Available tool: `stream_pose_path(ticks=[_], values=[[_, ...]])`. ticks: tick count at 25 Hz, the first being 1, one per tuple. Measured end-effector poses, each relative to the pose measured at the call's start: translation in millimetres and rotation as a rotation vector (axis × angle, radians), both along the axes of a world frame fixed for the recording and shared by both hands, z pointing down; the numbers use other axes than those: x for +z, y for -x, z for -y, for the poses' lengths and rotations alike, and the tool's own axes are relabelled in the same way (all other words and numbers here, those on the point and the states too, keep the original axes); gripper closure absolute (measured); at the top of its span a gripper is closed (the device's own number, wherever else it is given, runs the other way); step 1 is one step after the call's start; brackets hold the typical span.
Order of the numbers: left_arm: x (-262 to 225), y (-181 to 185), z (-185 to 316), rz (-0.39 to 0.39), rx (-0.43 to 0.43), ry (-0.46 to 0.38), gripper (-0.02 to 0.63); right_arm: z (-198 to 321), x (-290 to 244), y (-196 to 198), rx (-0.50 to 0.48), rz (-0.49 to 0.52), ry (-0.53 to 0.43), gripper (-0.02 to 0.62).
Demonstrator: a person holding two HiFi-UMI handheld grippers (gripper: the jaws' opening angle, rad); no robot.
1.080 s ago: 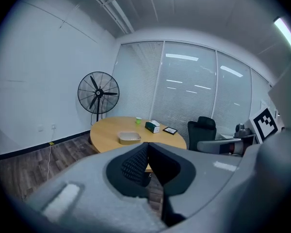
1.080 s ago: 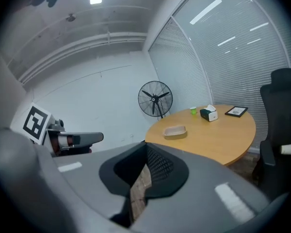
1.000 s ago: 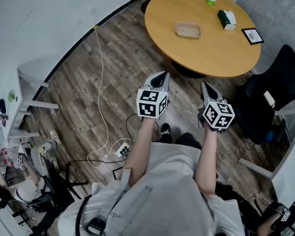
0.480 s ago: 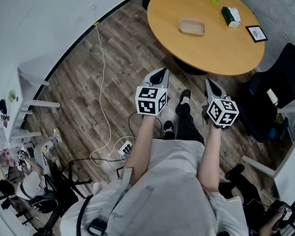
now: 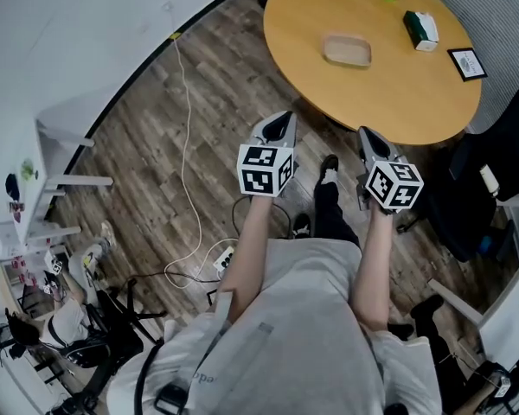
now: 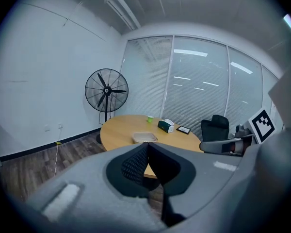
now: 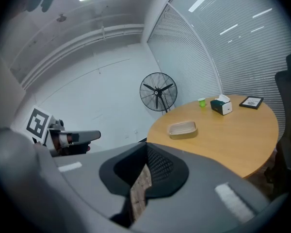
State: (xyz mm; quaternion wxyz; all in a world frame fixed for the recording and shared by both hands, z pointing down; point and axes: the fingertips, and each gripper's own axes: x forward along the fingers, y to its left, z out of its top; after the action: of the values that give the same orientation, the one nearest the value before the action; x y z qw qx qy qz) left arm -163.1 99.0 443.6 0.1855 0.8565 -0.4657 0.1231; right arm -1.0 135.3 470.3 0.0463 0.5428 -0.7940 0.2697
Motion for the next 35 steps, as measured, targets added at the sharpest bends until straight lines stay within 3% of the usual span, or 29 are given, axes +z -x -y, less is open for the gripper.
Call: stream_pose_path(ticks=[10, 35], values=[[12.0, -41.3, 86.2, 0.046, 0.054, 0.005, 0.601, 91.9, 8.2, -10.1, -0.04, -0.032, 0.016, 0.595], [26.4, -87.0, 276.9, 0.088, -0.032, 0.053, 0.601, 289.6, 21.1, -115.4, 0.005, -0.009, 0.06, 0.595]])
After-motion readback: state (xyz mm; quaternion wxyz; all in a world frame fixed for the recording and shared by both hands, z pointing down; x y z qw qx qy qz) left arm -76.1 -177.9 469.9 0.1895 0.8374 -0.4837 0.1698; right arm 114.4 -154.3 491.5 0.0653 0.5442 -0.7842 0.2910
